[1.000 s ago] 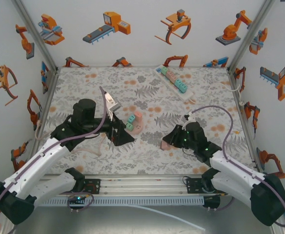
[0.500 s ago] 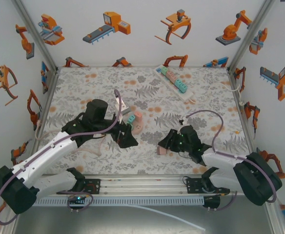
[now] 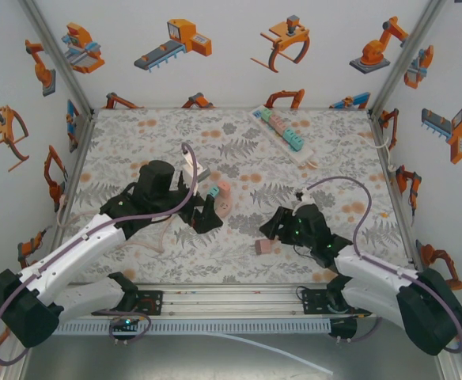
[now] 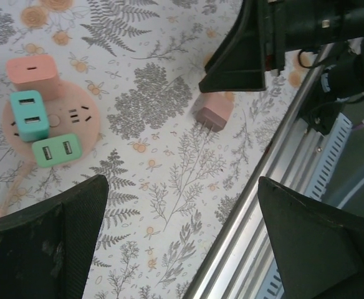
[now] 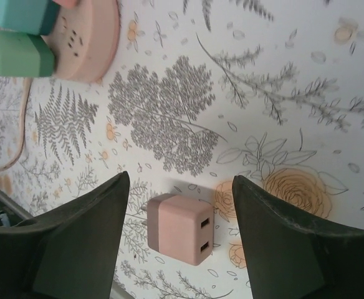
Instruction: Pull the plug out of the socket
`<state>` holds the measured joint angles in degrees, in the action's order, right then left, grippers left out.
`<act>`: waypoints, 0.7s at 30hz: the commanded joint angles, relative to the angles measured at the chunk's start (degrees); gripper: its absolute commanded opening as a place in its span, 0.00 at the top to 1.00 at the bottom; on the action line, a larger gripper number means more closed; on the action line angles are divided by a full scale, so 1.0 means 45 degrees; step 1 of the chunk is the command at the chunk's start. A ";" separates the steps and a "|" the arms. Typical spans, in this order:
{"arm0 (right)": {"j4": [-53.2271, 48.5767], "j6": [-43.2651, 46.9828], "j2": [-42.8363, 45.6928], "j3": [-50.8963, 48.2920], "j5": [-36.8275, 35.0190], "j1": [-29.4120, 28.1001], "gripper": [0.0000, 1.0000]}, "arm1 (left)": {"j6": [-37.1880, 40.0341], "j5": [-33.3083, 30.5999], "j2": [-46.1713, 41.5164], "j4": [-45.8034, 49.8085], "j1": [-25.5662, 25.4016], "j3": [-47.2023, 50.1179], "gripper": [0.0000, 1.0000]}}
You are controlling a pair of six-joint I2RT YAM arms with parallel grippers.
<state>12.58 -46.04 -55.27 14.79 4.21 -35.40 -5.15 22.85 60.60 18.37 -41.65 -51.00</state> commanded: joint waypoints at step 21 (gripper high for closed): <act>0.0549 1.1130 -0.4325 0.7161 0.1282 -0.0453 0.32 | -0.2230 -0.4432 -0.0646 0.0056 -0.0079 0.0399 0.03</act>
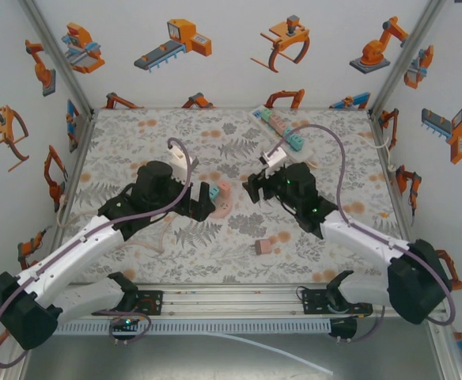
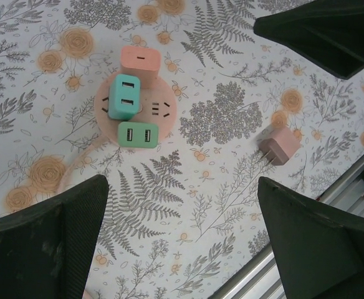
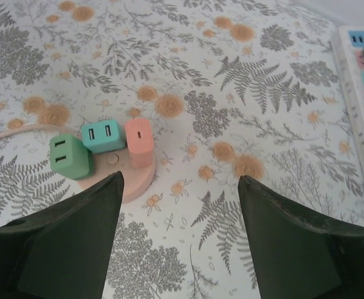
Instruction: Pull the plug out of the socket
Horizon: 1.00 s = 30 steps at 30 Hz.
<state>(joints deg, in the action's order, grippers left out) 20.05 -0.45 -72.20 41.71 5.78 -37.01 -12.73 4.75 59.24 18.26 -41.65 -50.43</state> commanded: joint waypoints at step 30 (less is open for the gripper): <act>-0.5276 0.1276 -0.8010 0.7184 0.2778 -0.0346 0.45 | -0.0354 -0.1155 -0.0606 0.1042 -0.0043 0.0812 0.03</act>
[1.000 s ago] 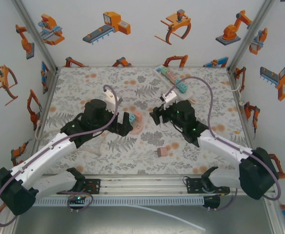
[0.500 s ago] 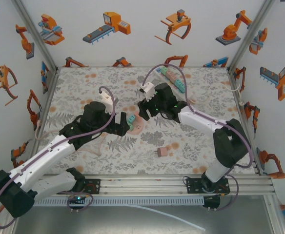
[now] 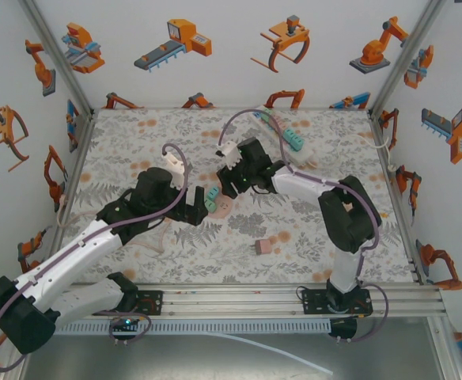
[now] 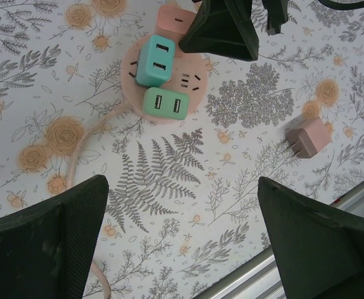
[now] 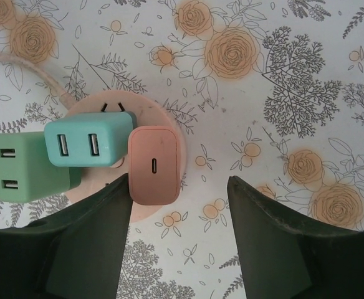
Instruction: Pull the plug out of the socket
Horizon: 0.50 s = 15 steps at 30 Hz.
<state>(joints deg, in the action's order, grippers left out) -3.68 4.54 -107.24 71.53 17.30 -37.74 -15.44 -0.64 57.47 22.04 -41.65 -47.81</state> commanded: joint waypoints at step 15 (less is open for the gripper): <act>-0.0060 0.0295 -0.0239 0.0673 -0.0007 -0.0527 0.71 | -0.0951 -0.0460 0.0242 0.0096 -0.0056 0.0365 0.03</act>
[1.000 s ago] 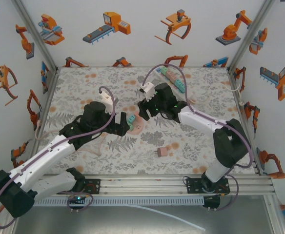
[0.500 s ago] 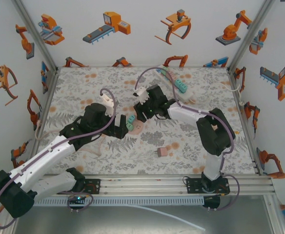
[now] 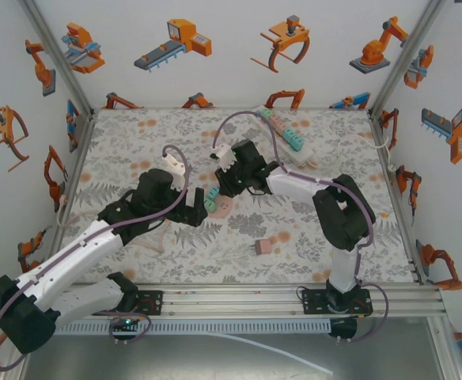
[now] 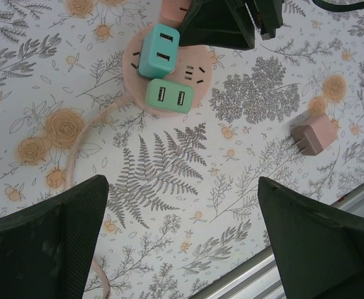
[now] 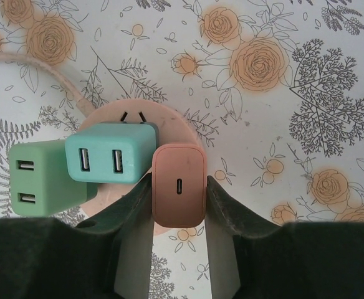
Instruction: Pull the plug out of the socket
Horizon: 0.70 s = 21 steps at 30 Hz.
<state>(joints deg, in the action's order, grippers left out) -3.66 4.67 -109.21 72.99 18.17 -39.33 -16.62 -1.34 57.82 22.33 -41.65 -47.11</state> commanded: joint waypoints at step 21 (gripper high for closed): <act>0.1355 -0.0538 0.0912 -0.0365 -0.0552 -0.0574 0.75 | -0.1598 -0.0815 0.0822 -0.0200 -0.0004 0.0273 0.03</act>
<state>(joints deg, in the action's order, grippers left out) -0.80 4.29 -107.15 71.09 14.28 -41.82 -22.68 -4.21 62.06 21.89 -41.65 -46.37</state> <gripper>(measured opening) 0.344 0.972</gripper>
